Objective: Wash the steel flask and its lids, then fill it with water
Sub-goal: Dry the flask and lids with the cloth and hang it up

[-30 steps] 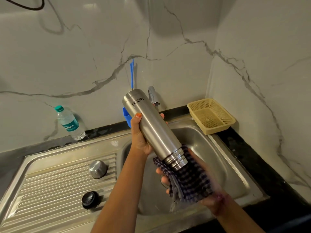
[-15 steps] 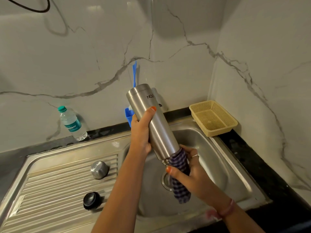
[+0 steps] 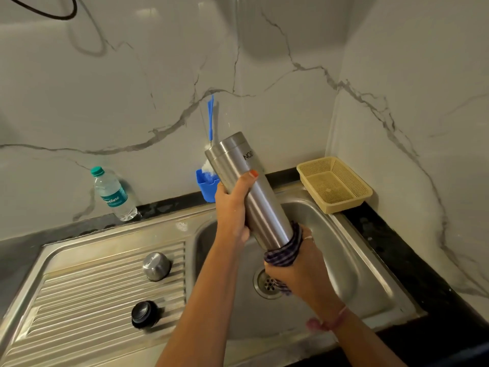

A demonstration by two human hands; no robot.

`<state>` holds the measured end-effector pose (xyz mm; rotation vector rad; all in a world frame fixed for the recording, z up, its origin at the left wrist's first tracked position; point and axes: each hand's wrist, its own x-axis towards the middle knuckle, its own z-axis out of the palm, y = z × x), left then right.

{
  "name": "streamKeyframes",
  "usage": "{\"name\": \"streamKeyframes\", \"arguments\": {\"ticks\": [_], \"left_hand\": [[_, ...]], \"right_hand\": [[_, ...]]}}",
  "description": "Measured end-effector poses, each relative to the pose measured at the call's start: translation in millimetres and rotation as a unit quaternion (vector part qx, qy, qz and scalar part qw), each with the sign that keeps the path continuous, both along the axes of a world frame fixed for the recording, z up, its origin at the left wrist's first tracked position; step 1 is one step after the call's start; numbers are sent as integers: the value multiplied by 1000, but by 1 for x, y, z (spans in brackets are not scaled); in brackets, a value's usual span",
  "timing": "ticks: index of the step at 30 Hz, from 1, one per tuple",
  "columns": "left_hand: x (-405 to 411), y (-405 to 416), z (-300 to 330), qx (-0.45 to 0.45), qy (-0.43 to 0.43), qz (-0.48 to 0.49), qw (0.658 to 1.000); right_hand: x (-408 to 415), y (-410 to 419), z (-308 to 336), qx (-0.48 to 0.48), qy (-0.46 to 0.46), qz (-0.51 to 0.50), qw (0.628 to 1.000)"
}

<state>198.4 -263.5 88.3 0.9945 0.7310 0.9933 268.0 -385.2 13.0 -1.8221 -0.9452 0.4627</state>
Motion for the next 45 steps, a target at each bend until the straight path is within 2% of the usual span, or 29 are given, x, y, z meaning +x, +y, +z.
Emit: {"name": "streamKeyframes", "arguments": {"ticks": [2, 5, 7, 9, 11, 13, 15, 17, 19, 21, 22, 23, 25, 29, 31, 32, 34, 36, 40, 45], "left_hand": [[-3, 5, -2, -1, -26, -42, 999], [-6, 14, -10, 13, -104, -169, 980], [-5, 19, -15, -11, -168, -245, 955], [-4, 21, -13, -24, -160, -251, 954], [-2, 18, -6, 5, -56, -189, 980], [3, 11, -1, 69, 60, -99, 991], [10, 1, -2, 105, 92, -41, 989], [14, 0, -7, 92, 104, 1, 990], [11, 6, -12, 47, 65, -32, 996], [6, 12, -20, 11, -9, -110, 994], [4, 14, -24, 4, -37, -139, 990], [3, 14, -26, 6, -52, -154, 987], [4, 16, -27, 12, -37, -138, 990], [13, 9, -30, 47, 16, -29, 998], [14, 7, -33, 49, 24, -6, 998], [13, 9, -34, 45, 15, -13, 999], [8, 14, -36, 42, -21, -65, 997], [5, 18, -39, 47, -43, -109, 992], [7, 19, -39, 69, -57, -89, 992], [10, 22, -38, 54, -78, -68, 993]], "right_hand": [[12, -1, 8, -16, 79, 94, 992], [19, -4, 18, -8, 220, 237, 946], [17, -5, 17, 17, 280, 277, 919], [14, -5, 17, 36, 307, 263, 914], [10, -3, 16, 42, 283, 196, 938], [11, 3, 11, 30, 172, 89, 980], [15, 8, 10, 6, 87, 44, 995], [19, 8, 12, -7, 69, 64, 996], [26, 4, 15, 6, 152, 144, 978], [30, 0, 13, 16, 269, 228, 936], [29, -2, 12, 16, 289, 239, 927], [28, -1, 11, 19, 286, 229, 930], [22, 4, 10, 33, 217, 168, 961], [19, 10, 3, 40, 132, 26, 990], [26, 9, 7, 3, 86, 54, 995], [31, 9, 11, -2, 113, 101, 988], [39, 6, 17, 5, 240, 218, 946], [39, 6, 15, 7, 317, 269, 909], [23, 10, 11, 31, 287, 204, 936], [12, 14, 15, 31, 215, 193, 957]]}}
